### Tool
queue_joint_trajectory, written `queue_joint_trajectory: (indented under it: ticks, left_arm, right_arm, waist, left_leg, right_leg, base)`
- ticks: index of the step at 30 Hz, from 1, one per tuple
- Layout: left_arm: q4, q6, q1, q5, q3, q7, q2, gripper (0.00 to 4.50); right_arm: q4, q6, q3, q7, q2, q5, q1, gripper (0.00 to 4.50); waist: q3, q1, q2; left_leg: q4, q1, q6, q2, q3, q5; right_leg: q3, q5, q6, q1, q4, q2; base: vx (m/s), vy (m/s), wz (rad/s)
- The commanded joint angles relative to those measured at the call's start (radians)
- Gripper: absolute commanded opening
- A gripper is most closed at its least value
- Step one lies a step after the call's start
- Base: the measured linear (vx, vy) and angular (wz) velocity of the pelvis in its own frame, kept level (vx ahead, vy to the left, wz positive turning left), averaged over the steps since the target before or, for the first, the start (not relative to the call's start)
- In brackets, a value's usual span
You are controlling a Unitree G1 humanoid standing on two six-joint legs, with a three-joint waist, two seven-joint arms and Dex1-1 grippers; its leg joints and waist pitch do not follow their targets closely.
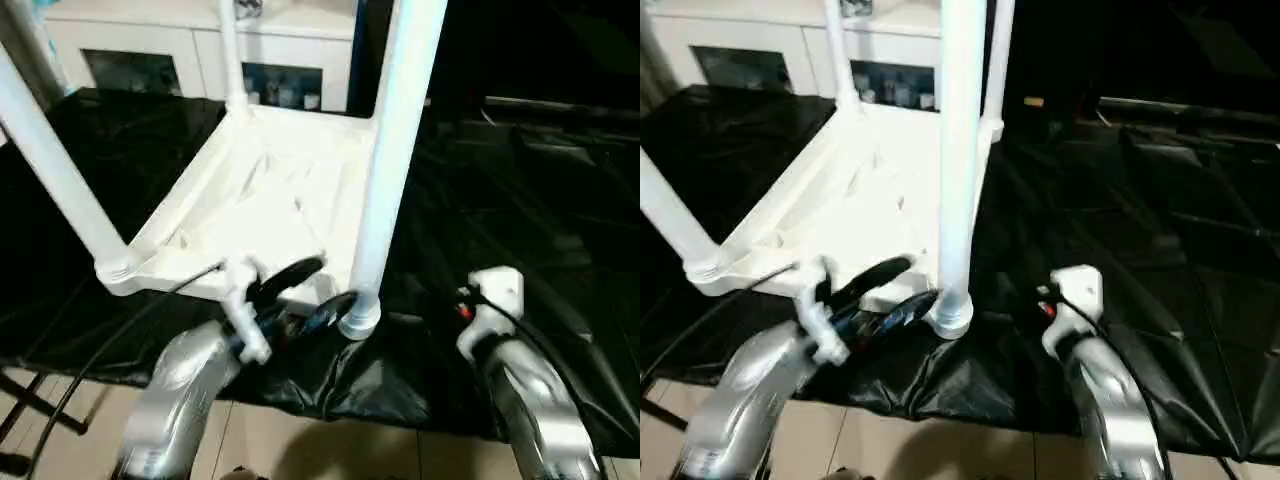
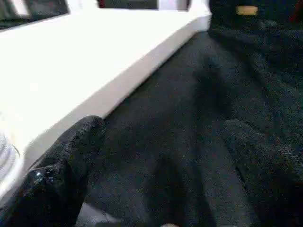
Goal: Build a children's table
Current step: Rotate table base
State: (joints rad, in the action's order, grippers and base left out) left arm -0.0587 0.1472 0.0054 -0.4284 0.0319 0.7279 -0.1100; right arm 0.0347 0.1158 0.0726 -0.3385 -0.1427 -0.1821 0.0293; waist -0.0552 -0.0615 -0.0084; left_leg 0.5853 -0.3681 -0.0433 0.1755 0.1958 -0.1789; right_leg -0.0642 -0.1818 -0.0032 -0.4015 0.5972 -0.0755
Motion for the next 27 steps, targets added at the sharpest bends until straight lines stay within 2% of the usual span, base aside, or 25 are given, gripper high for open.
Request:
queue_joint_trajectory:
  ticks: [1,2,3,5,6,9,13,14,18,19,20,21,23,24,25,27]
  left_arm:
    - [-0.007,-0.039,0.033,0.057,-0.057,-0.119,0.016,4.5]
    - [-0.007,-0.057,0.066,0.106,-0.074,-0.187,0.028,4.5]
    - [-0.007,-0.057,0.066,0.106,-0.074,-0.187,0.028,4.5]
    - [-0.017,-0.044,0.083,0.184,-0.085,-0.294,0.04,4.5]
    - [-0.017,-0.044,0.083,0.184,-0.085,-0.294,0.04,4.5]
    - [-0.055,-0.008,0.102,0.274,-0.087,-0.425,0.048,4.5]
    - [-0.064,-0.023,0.106,0.295,-0.092,-0.462,0.049,4.5]
    - [-0.062,-0.024,0.109,0.306,-0.09,-0.469,0.047,4.5]
    - [-0.067,-0.004,0.108,0.336,-0.089,-0.507,0.045,4.5]
    - [-0.066,0.0,0.101,0.338,-0.091,-0.514,0.045,4.5]
    - [-0.063,0.003,0.081,0.346,-0.091,-0.522,0.039,4.5]
    - [-0.064,0.006,0.063,0.349,-0.09,-0.524,0.033,4.5]
    - [-0.057,0.016,0.012,0.343,-0.094,-0.529,0.029,4.5]
    - [-0.04,0.014,-0.013,0.339,-0.094,-0.522,0.024,4.5]
    - [-0.026,0.016,-0.033,0.338,-0.094,-0.519,0.022,4.5]
    - [0.017,0.009,-0.072,0.344,-0.092,-0.511,0.011,4.5]
  right_arm:
    - [-0.058,0.028,0.017,0.027,0.004,0.011,0.041,4.45]
    - [-0.086,0.032,0.015,0.037,0.009,0.012,0.079,4.45]
    - [-0.086,0.032,0.015,0.037,0.009,0.012,0.079,4.45]
    - [-0.13,0.063,0.004,0.052,0.013,0.025,0.11,4.45]
    - [-0.13,0.063,0.004,0.052,0.013,0.025,0.11,4.45]
    - [-0.185,0.099,-0.003,0.109,0.021,0.065,0.158,4.45]
    - [-0.207,0.106,0.004,0.163,0.028,0.086,0.18,4.45]
    - [-0.207,0.107,0.004,0.168,0.027,0.088,0.183,4.45]
    - [-0.231,0.136,0.001,0.172,0.036,0.082,0.189,4.45]
    - [-0.235,0.142,-0.002,0.171,0.037,0.082,0.186,4.45]
    - [-0.243,0.14,-0.011,0.17,0.041,0.083,0.18,4.45]
    - [-0.251,0.14,-0.017,0.172,0.044,0.084,0.173,4.45]
    - [-0.268,0.159,-0.022,0.185,0.049,0.084,0.151,4.45]
    - [-0.261,0.161,-0.027,0.187,0.05,0.087,0.137,4.45]
    - [-0.255,0.164,-0.031,0.187,0.046,0.09,0.125,4.45]
    - [-0.23,0.164,-0.033,0.191,0.04,0.099,0.103,4.45]
  waist:
    - [0.045,-0.002,-0.01]
    - [0.047,-0.003,-0.013]
    - [0.047,-0.003,-0.012]
    - [0.044,0.0,-0.014]
    - [0.042,0.0,-0.014]
    - [0.042,0.0,-0.012]
    - [0.043,-0.002,-0.015]
    - [0.044,-0.002,-0.02]
    - [0.044,0.0,-0.017]
    - [0.045,0.002,-0.023]
    - [0.046,0.001,-0.024]
    - [0.046,0.003,-0.029]
    - [0.047,0.005,-0.025]
    - [0.048,0.006,-0.034]
    - [0.049,0.006,-0.055]
    - [0.049,0.001,-0.037]
  left_leg:
    - [-0.084,0.005,0.003,0.057,-0.033,-0.377]
    - [-0.084,0.006,0.006,0.055,-0.034,-0.379]
    - [-0.084,0.007,0.006,0.055,-0.035,-0.379]
    - [-0.085,0.009,0.005,0.054,-0.036,-0.395]
    - [-0.085,0.009,0.003,0.054,-0.037,-0.401]
    - [-0.088,0.01,-0.005,0.057,-0.039,-0.408]
    - [-0.088,0.009,-0.004,0.052,-0.041,-0.415]
    - [-0.087,0.009,-0.001,0.052,-0.041,-0.412]
    - [-0.087,0.011,-0.002,0.052,-0.041,-0.422]
    - [-0.087,0.009,-0.001,0.052,-0.041,-0.422]
    - [-0.087,0.01,0.0,0.052,-0.042,-0.419]
    - [-0.086,0.009,0.002,0.052,-0.041,-0.416]
    - [-0.087,0.012,-0.002,0.052,-0.042,-0.413]
    - [-0.087,0.01,-0.001,0.052,-0.041,-0.406]
    - [-0.085,0.011,0.005,0.053,-0.037,-0.394]
    - [-0.086,0.011,0.0,0.053,-0.039,-0.379]
  right_leg:
    - [0.051,-0.458,-0.071,0.031,-0.104,-0.067]
    - [0.049,-0.479,-0.055,0.03,-0.107,-0.066]
    - [0.049,-0.486,-0.048,0.029,-0.108,-0.066]
    - [0.048,-0.518,-0.032,0.024,-0.113,-0.063]
    - [0.047,-0.528,-0.022,0.023,-0.114,-0.065]
    - [0.049,-0.524,-0.016,0.021,-0.115,-0.063]
    - [0.047,-0.513,-0.01,0.021,-0.117,-0.064]
    - [0.047,-0.508,-0.008,0.02,-0.115,-0.064]
    - [0.047,-0.509,0.0,0.018,-0.118,-0.063]
    - [0.047,-0.497,0.0,0.02,-0.116,-0.061]
    - [0.047,-0.496,-0.001,0.02,-0.114,-0.063]
    - [0.047,-0.497,-0.001,0.019,-0.115,-0.063]
    - [0.047,-0.473,-0.009,0.019,-0.113,-0.061]
    - [0.047,-0.464,-0.01,0.02,-0.111,-0.06]
    - [0.047,-0.455,-0.012,0.019,-0.11,-0.061]
    - [0.049,-0.441,-0.017,0.02,-0.105,-0.065]
  base:
    - [0.0,0.0,0.0]
    - [0.0,0.0,0.0]
    - [0.0,0.0,0.0]
    - [0.0,0.0,0.0]
    - [0.0,0.0,0.0]
    - [0.0,0.0,0.0]
    - [0.0,0.0,0.0]
    - [0.0,0.0,0.0]
    - [0.0,0.0,0.0]
    - [0.0,0.0,0.0]
    - [0.0,0.0,0.0]
    - [0.0,0.0,0.0]
    - [0.0,0.0,0.0]
    - [0.0,0.0,0.0]
    - [0.0,0.0,0.0]
    - [0.0,0.0,0.0]
